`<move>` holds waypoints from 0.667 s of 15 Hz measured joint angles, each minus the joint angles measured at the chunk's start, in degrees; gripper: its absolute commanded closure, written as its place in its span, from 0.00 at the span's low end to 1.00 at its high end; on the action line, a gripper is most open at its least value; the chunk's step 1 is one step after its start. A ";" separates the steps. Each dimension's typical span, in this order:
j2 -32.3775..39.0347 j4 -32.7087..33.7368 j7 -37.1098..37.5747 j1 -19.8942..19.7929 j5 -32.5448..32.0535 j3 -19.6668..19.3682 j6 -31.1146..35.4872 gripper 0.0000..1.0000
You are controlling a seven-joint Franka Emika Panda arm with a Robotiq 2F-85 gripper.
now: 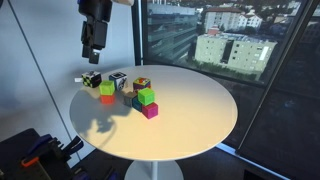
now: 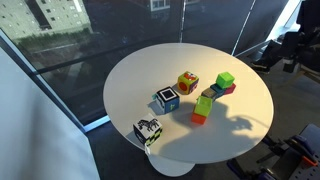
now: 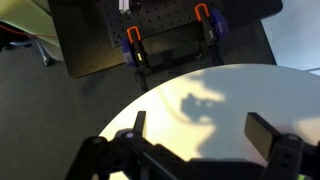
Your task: Put the green block on the pink block
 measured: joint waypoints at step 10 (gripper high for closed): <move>-12.68 -0.31 -7.13 0.00 0.00 0.38 -5.29 0.00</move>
